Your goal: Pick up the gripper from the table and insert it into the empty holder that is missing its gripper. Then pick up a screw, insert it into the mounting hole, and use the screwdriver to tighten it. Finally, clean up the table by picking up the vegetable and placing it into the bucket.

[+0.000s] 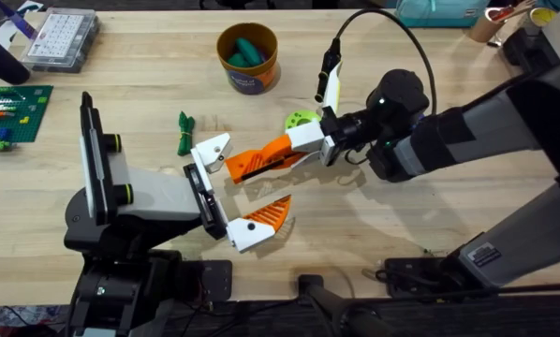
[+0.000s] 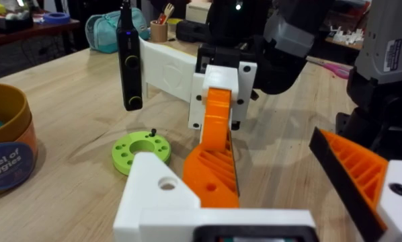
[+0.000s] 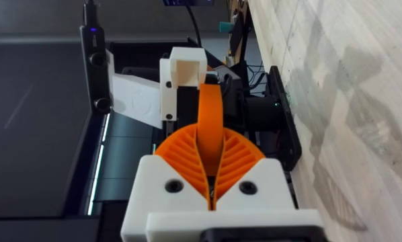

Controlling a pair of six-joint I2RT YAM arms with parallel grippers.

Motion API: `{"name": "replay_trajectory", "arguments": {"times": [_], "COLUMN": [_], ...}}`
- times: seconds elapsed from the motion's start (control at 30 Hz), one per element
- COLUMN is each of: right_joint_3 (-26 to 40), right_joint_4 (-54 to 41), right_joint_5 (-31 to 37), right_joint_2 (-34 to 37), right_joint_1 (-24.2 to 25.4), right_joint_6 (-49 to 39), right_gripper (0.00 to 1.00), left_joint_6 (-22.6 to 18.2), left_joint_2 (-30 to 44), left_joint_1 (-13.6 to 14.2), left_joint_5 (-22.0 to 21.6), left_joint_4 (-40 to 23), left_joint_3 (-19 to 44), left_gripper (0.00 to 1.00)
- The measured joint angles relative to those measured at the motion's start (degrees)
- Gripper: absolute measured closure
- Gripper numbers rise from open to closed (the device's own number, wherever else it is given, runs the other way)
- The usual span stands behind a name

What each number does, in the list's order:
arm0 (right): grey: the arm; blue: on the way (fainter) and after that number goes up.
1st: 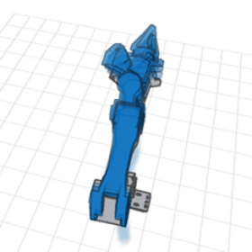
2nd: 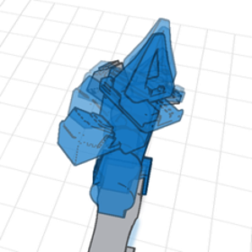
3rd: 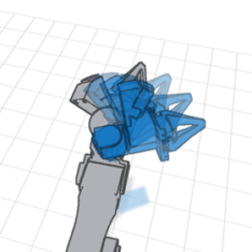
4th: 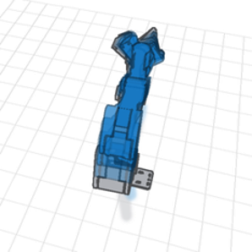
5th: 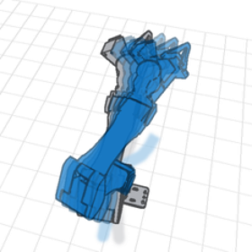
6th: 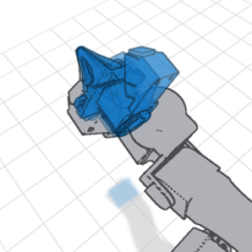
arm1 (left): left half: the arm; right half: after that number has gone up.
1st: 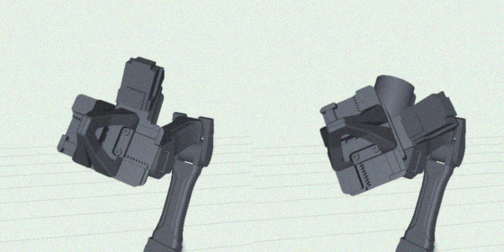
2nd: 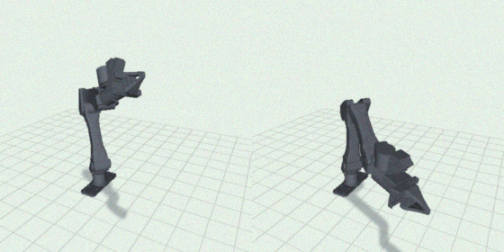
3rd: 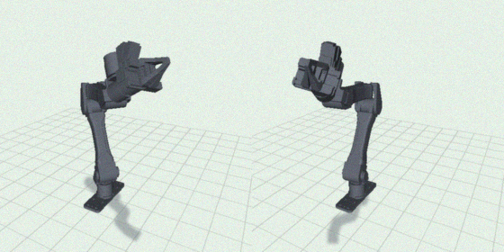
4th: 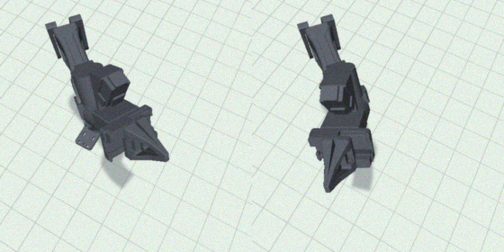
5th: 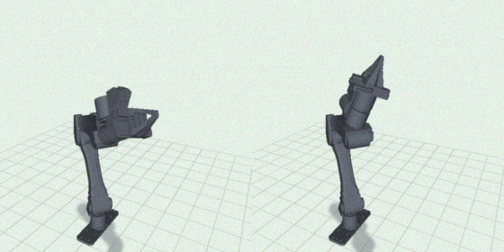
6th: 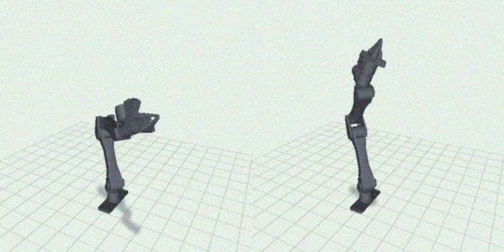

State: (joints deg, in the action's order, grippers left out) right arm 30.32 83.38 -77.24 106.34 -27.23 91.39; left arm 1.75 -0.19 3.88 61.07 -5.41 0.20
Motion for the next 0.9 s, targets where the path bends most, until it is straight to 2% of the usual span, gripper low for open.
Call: {"name": "replay_trajectory", "arguments": {"times": [0.23,0.4,0.9], "right_joint_3": [0.0,-0.1,0.0], "right_joint_4": [-0.5,3.9,4.0], "right_joint_5": [-0.8,-2.9,-3.9], "right_joint_2": [0.0,0.0,0.0], "right_joint_1": [0.0,0.0,0.0], "right_joint_6": [0.2,0.7,4.4], "right_gripper": [0.986,0.986,0.985], "left_joint_6": [0.0,0.0,0.0], "left_joint_2": [0.2,0.2,0.2], "left_joint_1": [0.0,0.0,0.0], "left_joint_5": [-0.2,-0.2,0.4], "left_joint_4": [-0.1,-0.2,-0.3], "left_joint_3": [0.1,0.1,0.1], "left_gripper": [0.013,0.013,0.013]}}
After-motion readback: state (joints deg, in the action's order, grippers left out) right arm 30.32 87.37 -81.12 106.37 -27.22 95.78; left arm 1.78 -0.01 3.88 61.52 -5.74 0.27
